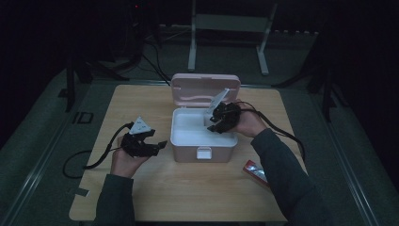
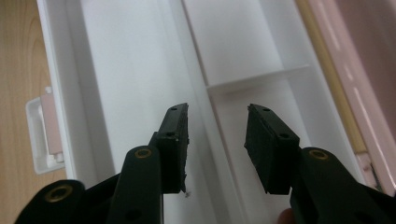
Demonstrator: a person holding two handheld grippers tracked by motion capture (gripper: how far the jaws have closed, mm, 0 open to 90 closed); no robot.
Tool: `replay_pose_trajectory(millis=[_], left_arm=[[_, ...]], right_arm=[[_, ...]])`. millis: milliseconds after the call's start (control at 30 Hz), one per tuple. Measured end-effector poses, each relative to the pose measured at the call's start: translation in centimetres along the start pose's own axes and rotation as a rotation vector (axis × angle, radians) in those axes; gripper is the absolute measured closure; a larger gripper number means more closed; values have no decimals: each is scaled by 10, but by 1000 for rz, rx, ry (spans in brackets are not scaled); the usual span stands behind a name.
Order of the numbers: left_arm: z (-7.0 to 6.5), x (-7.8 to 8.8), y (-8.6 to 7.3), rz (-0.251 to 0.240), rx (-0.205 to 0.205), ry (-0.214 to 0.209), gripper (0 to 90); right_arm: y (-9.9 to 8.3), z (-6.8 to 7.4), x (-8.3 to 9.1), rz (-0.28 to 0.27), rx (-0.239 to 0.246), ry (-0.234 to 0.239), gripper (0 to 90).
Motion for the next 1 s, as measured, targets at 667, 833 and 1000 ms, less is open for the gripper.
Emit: replay_pose_trajectory(millis=[667, 833, 1000], left_arm=[[0, 0, -1, 0, -5, -5, 328], [0, 0, -1, 1, -6, -4, 328], [1, -1, -2, 3, -4, -4, 329]], right_arm=[[33, -5, -23, 286, 149, 114, 737], [33, -7, -30, 317, 155, 124, 807], [32, -5, -36, 356, 153, 146, 854]])
Point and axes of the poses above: each handheld gripper's, and its own axes: x roughly backward along the jaws, y roughly out of its top, z roughly to its left, the point moved 4 cm from there along -x, roughly forward along the jaws, and after that the axes turned 3 degrees about -y, right-handed, at the moved point
